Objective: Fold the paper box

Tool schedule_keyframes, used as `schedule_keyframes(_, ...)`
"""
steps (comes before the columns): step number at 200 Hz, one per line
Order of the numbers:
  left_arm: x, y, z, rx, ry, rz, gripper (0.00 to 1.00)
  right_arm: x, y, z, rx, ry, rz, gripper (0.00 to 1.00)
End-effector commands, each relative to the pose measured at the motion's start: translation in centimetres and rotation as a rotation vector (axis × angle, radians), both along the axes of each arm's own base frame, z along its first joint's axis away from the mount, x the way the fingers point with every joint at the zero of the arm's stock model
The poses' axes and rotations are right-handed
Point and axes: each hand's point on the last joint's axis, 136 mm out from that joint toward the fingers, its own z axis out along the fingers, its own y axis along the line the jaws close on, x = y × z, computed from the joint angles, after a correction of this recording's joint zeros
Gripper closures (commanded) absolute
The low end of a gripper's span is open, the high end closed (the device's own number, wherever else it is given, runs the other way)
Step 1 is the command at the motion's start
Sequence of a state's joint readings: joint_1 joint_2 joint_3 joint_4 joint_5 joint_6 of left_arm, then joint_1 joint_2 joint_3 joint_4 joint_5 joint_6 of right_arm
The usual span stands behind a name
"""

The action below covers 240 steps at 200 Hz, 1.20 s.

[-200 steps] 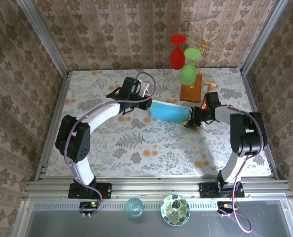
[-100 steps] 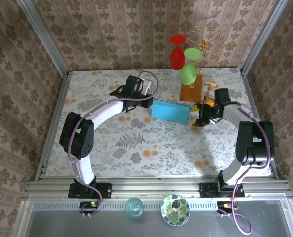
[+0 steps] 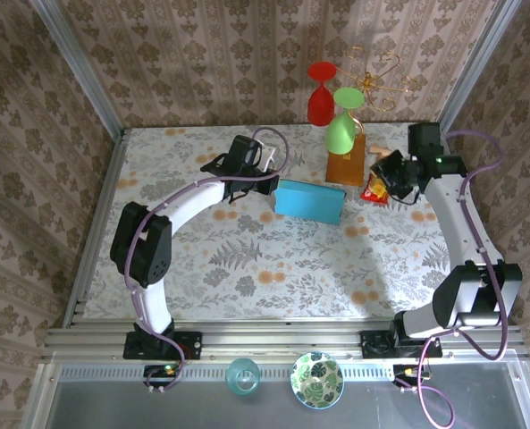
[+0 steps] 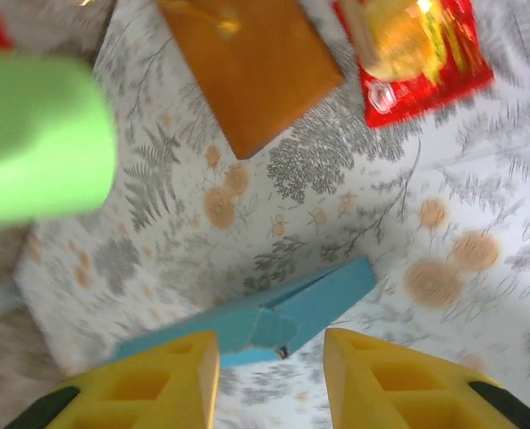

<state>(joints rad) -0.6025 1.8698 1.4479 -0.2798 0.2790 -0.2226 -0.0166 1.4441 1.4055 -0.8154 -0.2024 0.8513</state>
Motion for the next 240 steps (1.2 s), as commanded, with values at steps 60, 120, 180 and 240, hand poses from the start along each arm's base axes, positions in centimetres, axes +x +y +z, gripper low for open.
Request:
schedule_keyframes(60, -4.2, 1.5, -6.6, 0.183, 0.216, -0.047, 1.0, -2.2, 3.7, -3.8, -0.592, 0.195, 0.657, 0.65)
schedule_keyframes(120, -4.4, 1.6, -6.6, 0.188, 0.222, -0.052, 1.0, -1.3, 3.0, -4.9, -0.676, 0.241, 0.721, 0.68)
schedule_keyframes(180, -4.3, 1.5, -6.4, 0.19, 0.22, -0.055, 1.0, -0.4, 4.4, -5.4, -0.628, 0.212, 0.74, 0.7)
schedule_keyframes(240, -4.2, 1.5, -6.4, 0.196, 0.223, -0.059, 1.0, -0.5, 5.3, -5.6, -0.603, 0.18, 0.751, 0.62)
